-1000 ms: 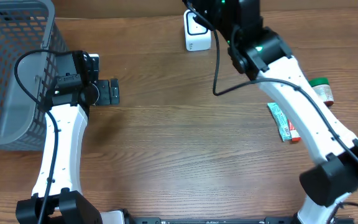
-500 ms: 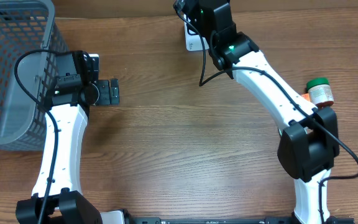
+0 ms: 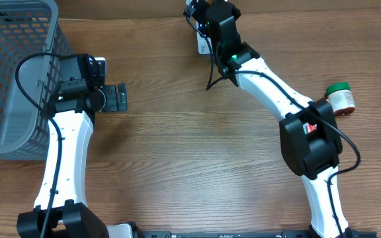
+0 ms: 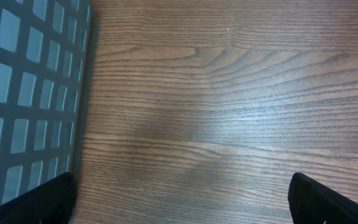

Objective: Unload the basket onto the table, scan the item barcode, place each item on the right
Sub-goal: 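Hold the PanTree bag in front of the white scanner with the right gripper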

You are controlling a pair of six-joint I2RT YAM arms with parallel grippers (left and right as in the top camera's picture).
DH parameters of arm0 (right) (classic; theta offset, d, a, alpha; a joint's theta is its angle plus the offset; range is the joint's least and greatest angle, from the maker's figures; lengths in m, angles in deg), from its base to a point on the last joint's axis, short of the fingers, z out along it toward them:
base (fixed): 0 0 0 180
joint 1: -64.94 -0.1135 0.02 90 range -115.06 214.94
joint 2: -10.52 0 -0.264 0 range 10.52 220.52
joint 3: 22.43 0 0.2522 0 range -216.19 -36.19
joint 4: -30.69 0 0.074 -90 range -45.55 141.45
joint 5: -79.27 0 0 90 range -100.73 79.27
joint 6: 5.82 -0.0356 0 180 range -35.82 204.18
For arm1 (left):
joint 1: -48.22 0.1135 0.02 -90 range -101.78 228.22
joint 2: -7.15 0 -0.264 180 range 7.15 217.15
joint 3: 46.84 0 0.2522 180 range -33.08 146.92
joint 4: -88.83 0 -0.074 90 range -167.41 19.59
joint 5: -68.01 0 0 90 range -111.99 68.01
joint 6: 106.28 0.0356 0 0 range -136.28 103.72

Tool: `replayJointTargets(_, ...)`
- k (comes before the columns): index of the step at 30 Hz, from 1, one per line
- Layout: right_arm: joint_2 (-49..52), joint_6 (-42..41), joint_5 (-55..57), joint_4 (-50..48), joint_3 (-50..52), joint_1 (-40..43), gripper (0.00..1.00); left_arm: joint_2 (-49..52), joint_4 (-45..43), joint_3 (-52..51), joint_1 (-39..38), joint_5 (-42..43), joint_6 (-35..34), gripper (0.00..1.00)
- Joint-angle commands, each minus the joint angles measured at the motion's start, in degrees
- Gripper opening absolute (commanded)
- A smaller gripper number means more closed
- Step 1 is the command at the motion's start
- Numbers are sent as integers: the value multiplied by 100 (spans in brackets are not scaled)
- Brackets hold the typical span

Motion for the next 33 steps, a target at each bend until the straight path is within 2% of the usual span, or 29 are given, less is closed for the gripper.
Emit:
replayJointTargets(1, 28, 142, 232, -271, -72, -7, 4, 50, -7, -48, 22, 50, 127, 100)
replayJointTargets(17, 361, 146, 142, -396, -50, -37, 4, 50, -9, -48, 22, 50, 127, 100)
replayJointTargets(33, 437, 142, 264, 275, -42, -273, 4, 50, -7, -48, 22, 50, 127, 100)
